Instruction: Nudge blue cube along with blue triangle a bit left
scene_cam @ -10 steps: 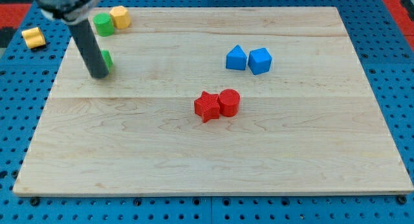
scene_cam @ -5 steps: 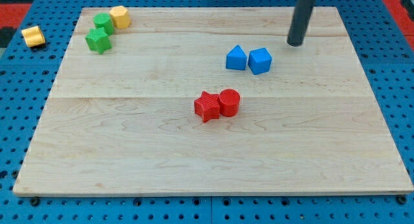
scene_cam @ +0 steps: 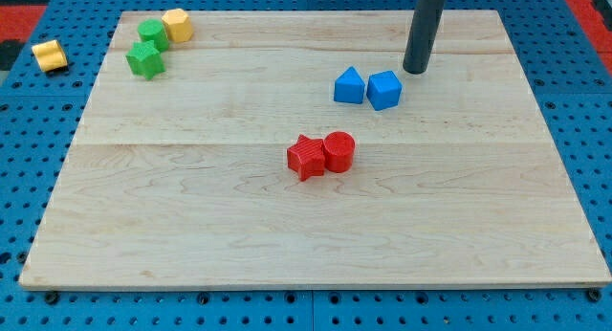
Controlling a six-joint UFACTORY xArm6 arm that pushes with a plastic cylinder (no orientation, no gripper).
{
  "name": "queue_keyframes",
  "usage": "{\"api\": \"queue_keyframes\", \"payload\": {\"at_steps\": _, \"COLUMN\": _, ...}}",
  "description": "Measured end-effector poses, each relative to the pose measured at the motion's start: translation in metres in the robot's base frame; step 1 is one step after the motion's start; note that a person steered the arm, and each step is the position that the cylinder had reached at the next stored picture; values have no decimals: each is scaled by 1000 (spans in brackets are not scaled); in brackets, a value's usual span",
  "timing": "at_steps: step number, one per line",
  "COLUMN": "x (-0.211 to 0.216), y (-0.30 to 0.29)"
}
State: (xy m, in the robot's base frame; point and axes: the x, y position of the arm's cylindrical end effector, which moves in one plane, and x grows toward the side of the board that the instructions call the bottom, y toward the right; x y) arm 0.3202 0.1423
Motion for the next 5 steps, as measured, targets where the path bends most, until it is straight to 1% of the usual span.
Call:
{"api": "queue_keyframes", "payload": {"at_steps": 1, "x": 26, "y": -33}}
{"api": "queue_keyframes", "payload": {"at_steps": 3, "x": 25, "y": -34}}
{"api": "queue_keyframes", "payload": {"at_steps": 5, "x": 14, "y": -35}}
